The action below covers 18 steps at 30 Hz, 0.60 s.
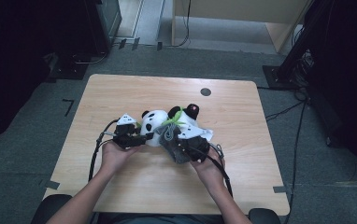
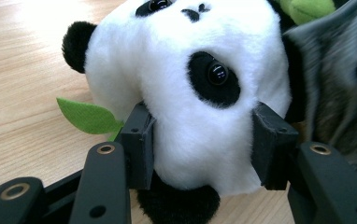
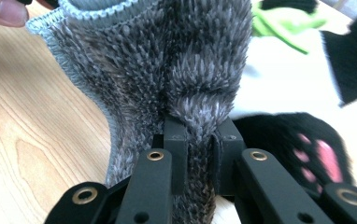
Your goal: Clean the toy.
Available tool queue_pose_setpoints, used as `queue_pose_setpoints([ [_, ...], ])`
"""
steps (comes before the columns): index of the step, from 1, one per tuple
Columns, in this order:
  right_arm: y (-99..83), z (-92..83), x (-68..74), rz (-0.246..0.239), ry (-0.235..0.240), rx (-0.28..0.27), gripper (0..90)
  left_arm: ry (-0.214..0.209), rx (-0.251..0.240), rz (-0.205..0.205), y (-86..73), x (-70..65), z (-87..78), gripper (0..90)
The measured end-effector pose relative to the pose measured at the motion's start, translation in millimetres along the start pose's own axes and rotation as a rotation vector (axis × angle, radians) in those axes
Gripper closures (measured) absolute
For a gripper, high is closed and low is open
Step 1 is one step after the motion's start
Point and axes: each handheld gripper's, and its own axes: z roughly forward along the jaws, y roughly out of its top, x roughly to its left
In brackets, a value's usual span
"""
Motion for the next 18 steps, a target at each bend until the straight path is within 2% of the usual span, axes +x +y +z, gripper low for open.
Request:
queue_pose_setpoints([
  [9,-5.3,-21.7,-13.3,0.025,-0.022,-0.014,80.7,-0.004,-0.001,0.000,0.1,-0.1,0.6,49.2],
  [18,-18.7,-44.4,-44.4,0.147,-0.024,-0.054,80.3,-0.008,-0.002,-0.009,0.2,-1.3,2.0,49.4],
])
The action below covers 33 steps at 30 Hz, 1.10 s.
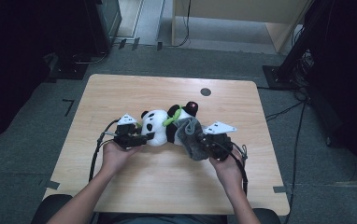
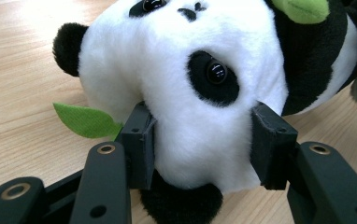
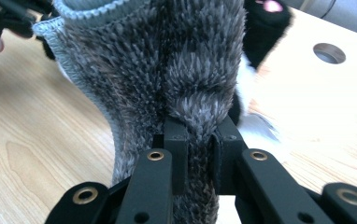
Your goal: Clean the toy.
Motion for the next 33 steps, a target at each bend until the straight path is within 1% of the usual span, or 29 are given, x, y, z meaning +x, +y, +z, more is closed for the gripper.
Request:
queue_pose_setpoints([
  [3,-3.8,-4.0,-11.0,0.042,-0.005,-0.012,80.4,-0.001,0.000,0.001,-0.1,0.0,0.2,49.5],
  [5,-7.8,-3.8,-18.7,0.080,0.000,-0.023,80.4,0.000,0.001,0.002,-0.1,0.0,0.2,49.6],
  [7,-12.4,-1.3,-26.8,0.131,0.015,-0.029,80.4,-0.001,0.001,0.002,-0.1,-0.1,0.3,49.6],
  [9,-16.0,2.7,-32.7,0.182,0.046,-0.033,80.3,-0.002,0.002,0.001,-0.2,0.0,0.4,49.6],
  [11,-17.5,5.5,-35.6,0.194,0.049,-0.043,80.3,-0.001,0.002,0.000,-0.1,-0.1,0.5,49.7],
  [13,-19.0,7.8,-40.3,0.218,0.047,-0.043,80.3,-0.001,0.002,0.001,-0.1,-0.2,0.5,49.6],
  [16,-24.1,15.3,-49.5,0.269,0.046,-0.024,80.4,-0.002,0.004,0.002,-0.3,-0.1,0.6,49.7],
  [17,-26.1,19.1,-52.1,0.292,0.058,-0.018,80.4,-0.002,0.004,0.002,-0.3,0.0,0.7,49.7],
  [19,-28.9,27.4,-54.6,0.330,0.103,-0.012,80.4,0.000,0.005,0.003,-0.4,0.5,1.0,49.8],
  [20,-29.4,31.9,-54.1,0.338,0.116,-0.002,80.6,0.001,0.005,0.005,-0.5,0.7,1.0,49.9],
  [21,-29.9,36.8,-53.2,0.332,0.118,0.016,80.6,0.002,0.006,0.006,-0.6,0.7,1.1,50.0],
  [24,-32.9,51.4,-51.9,0.322,0.111,0.077,80.7,0.004,0.006,0.011,-0.9,0.7,1.1,50.0],
  [26,-33.3,55.5,-54.7,0.327,0.111,0.094,80.7,0.001,0.003,0.007,-0.8,1.3,1.0,49.9],
  [28,-30.1,51.0,-58.7,0.322,0.096,0.066,80.7,-0.006,0.000,-0.002,-1.0,2.9,0.8,49.8],
  [30,-25.5,41.4,-60.4,0.304,0.068,0.028,80.7,-0.013,-0.002,-0.004,-1.1,4.5,0.2,49.7],
  [32,-20.2,31.5,-62.7,0.273,0.046,-0.018,80.6,-0.016,-0.006,0.000,-0.9,5.1,0.3,49.6],
  [33,-17.2,27.6,-65.0,0.274,0.045,-0.038,80.5,-0.016,-0.007,0.000,-0.7,5.1,0.4,49.6],
])
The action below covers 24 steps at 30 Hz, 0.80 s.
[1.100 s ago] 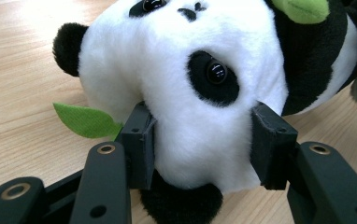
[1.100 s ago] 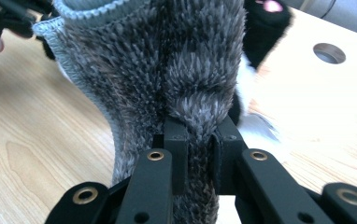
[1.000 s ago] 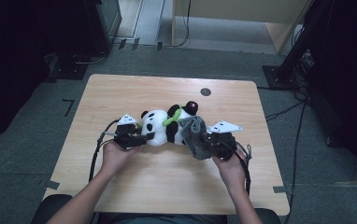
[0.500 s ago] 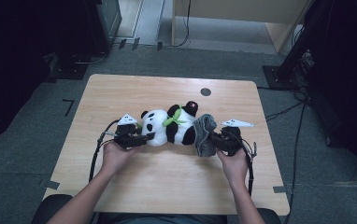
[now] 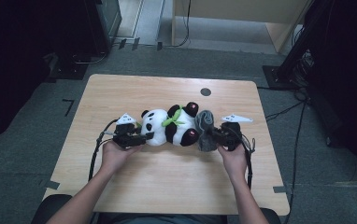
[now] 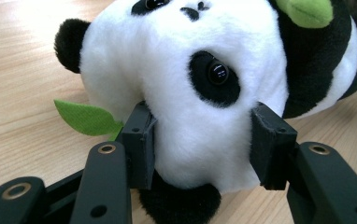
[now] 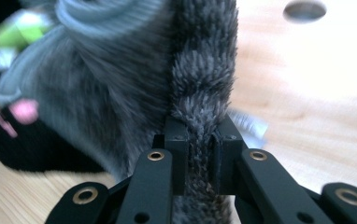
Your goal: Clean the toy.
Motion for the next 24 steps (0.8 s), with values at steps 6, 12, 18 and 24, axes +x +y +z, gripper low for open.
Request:
queue_pose_setpoints([
  [6,18.5,-4.7,-7.0,0.023,0.051,-0.055,80.3,-0.008,0.000,0.003,0.1,1.1,0.1,49.4],
  [12,13.8,28.7,-10.5,0.081,0.126,0.005,80.3,-0.009,0.001,0.008,-0.2,0.8,0.8,49.4],
  [18,8.1,43.7,-12.8,0.098,0.108,0.036,80.6,-0.011,-0.001,0.009,-0.4,0.1,1.5,49.4],
  [24,1.3,52.0,-17.7,0.084,0.059,0.098,80.7,-0.012,-0.004,0.006,-0.7,0.5,1.6,49.3],
])
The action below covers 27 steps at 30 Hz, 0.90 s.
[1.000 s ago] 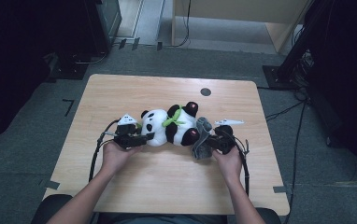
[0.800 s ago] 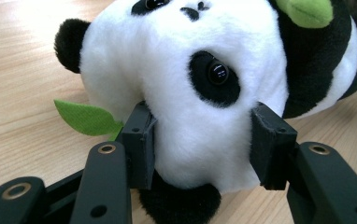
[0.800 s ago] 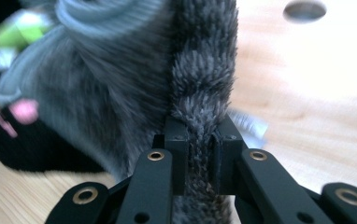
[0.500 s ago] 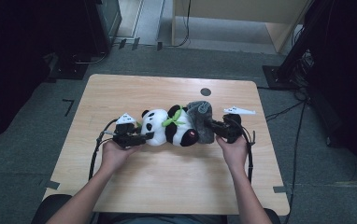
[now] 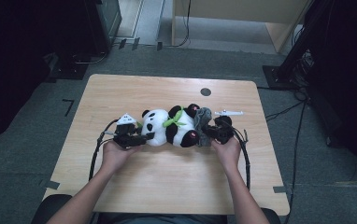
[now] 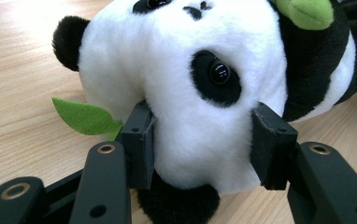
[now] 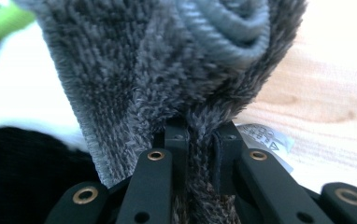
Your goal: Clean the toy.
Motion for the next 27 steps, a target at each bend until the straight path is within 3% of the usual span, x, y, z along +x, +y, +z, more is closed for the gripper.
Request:
queue_pose_setpoints([
  [5,-3.8,4.1,-7.7,0.018,-0.002,0.027,80.6,0.007,-0.009,0.006,-0.2,0.2,0.0,48.4],
  [11,-1.4,-1.2,-15.8,0.008,-0.066,0.064,80.3,0.010,-0.013,0.011,0.0,1.0,-0.7,48.4],
  [17,4.3,-19.8,-23.7,0.034,-0.076,0.000,80.4,0.009,-0.015,0.012,-0.3,1.6,-0.8,48.1],
  [27,15.6,-50.9,-31.0,0.030,-0.089,-0.099,80.3,0.008,-0.014,0.015,-0.2,1.4,-1.2,48.0],
])
